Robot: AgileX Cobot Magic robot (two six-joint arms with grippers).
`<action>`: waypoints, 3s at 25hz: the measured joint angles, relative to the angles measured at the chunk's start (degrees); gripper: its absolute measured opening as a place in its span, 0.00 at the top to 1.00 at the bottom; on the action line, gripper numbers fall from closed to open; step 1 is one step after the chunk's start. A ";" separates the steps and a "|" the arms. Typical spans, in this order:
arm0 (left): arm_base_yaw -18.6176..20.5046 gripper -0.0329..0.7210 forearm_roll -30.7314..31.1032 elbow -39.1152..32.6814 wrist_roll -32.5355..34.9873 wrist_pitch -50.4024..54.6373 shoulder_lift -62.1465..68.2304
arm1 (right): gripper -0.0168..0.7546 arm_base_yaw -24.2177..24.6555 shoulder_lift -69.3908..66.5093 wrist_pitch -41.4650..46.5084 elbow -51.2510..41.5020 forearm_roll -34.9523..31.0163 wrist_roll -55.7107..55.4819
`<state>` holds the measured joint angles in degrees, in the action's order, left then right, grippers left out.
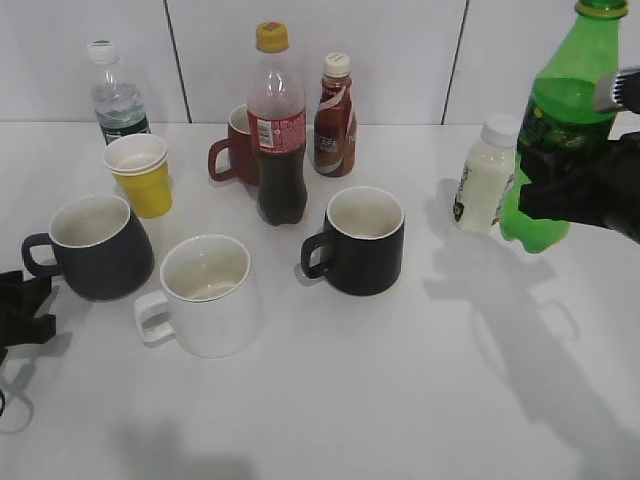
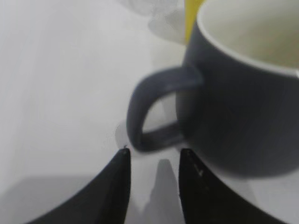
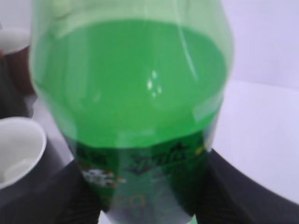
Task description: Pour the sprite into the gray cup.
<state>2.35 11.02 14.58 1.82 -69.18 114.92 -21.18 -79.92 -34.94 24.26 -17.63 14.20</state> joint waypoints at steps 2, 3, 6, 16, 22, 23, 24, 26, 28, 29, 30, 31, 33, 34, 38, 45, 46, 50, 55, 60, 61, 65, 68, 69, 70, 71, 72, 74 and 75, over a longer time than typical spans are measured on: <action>0.00 0.58 0.00 -0.77 0.00 0.06 -0.66 | 0.49 0.00 -2.30 -5.33 -1.15 0.00 -2.76; 0.00 0.57 0.00 -1.95 0.00 0.06 -1.26 | 0.49 0.00 -3.83 -7.67 -1.81 0.00 -3.87; 0.00 0.54 0.00 -3.08 0.00 0.06 -3.54 | 0.49 0.00 -9.13 -15.05 -3.70 0.00 -6.71; 0.00 0.54 0.57 -4.72 -0.06 -0.04 -12.95 | 0.49 0.04 -26.37 -33.32 -6.94 8.32 -16.50; 0.00 0.53 0.23 -3.79 -3.39 6.16 -23.02 | 0.17 0.04 -24.64 -33.27 -7.05 10.14 -15.89; 0.00 0.53 0.15 -3.08 -3.87 9.41 -25.19 | 0.15 0.04 -22.95 -33.44 -7.11 10.14 -15.12; 0.00 0.53 0.10 -2.36 -4.24 12.51 -27.48 | 0.14 0.04 -20.91 -33.54 -7.11 10.02 -14.20; 0.00 0.53 0.10 -0.11 -5.73 20.69 -32.07 | 0.14 0.04 -16.43 -33.41 -6.37 9.95 -12.49; 0.00 0.53 0.76 3.20 -8.23 30.29 -37.98 | 0.14 0.04 -10.48 -29.03 -3.92 9.95 -10.87; 0.00 0.53 1.05 5.00 -9.67 35.19 -40.75 | 0.14 0.04 -6.81 -25.29 -2.33 10.01 -9.84; -0.07 0.53 1.11 7.53 -11.53 41.95 -44.21 | 0.14 0.04 -3.05 -19.80 0.01 10.00 -8.81; -0.36 0.53 0.98 9.92 -12.90 48.22 -47.68 | 0.14 0.04 0.08 -13.44 2.73 10.00 -8.01; -1.00 0.53 0.54 16.12 -14.20 64.41 -53.64 | 0.16 0.04 7.57 -0.37 8.18 10.00 -7.13; -1.31 0.53 0.01 19.00 -14.45 72.05 -56.69 | 0.17 0.04 11.17 7.04 11.12 10.07 -6.92; -1.68 0.53 -0.28 25.46 -14.85 93.84 -68.26 | 0.22 0.04 23.15 32.24 18.79 10.23 -6.66; -1.68 0.53 -2.41 26.32 -15.01 118.87 -87.76 | 0.23 0.04 40.27 69.68 19.60 11.46 -11.16; -1.68 0.53 -2.98 26.32 -15.01 121.74 -90.05 | 0.23 0.04 42.05 74.29 19.19 12.18 -12.54; -1.68 0.53 -4.34 24.41 -13.73 133.90 -98.45 | 0.23 0.04 50.72 92.39 14.62 15.39 -16.82; -1.68 0.53 -7.98 18.77 -7.35 136.85 -110.17 | 0.23 0.04 67.83 99.92 7.37 18.82 -19.77; -1.68 0.53 -11.52 16.36 -4.61 130.63 -115.13 | 0.23 0.04 79.69 95.58 4.94 21.72 -20.47; -1.68 0.53 -11.74 16.15 -4.49 130.26 -114.76 | 0.23 0.04 80.17 95.38 4.86 21.86 -20.54; -1.68 0.53 -11.92 16.15 -4.49 129.84 -113.92 | 0.23 0.04 80.37 94.67 4.70 21.92 -20.64; -1.68 0.53 -11.92 16.15 -4.44 129.71 -113.92 | 0.23 0.04 80.42 94.61 4.70 21.92 -20.71; -1.68 0.53 -11.92 16.15 -4.44 129.71 -113.92 | 0.23 0.15 80.42 94.61 4.70 21.92 -20.71; -1.74 0.53 -11.92 16.15 -4.44 129.70 -114.11 | 0.23 0.68 80.43 94.61 4.70 21.92 -20.71; -1.87 0.53 -11.92 16.15 -4.44 129.65 -114.62 | 0.23 1.78 80.43 94.61 4.70 21.92 -20.71; -1.99 0.53 -11.98 16.15 -4.44 129.66 -114.98 | 0.23 3.53 80.43 94.61 4.70 21.92 -20.71; -2.13 0.55 -11.98 16.15 -4.42 129.56 -115.26 | 0.23 8.05 80.43 94.52 4.70 21.87 -20.77; -2.18 0.56 -11.98 16.15 -4.42 129.56 -115.26 | 0.23 10.66 80.43 94.52 4.69 21.87 -20.77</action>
<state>0.17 -0.97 30.73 -2.61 60.37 -0.34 -10.52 0.51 59.59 28.95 4.24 -6.57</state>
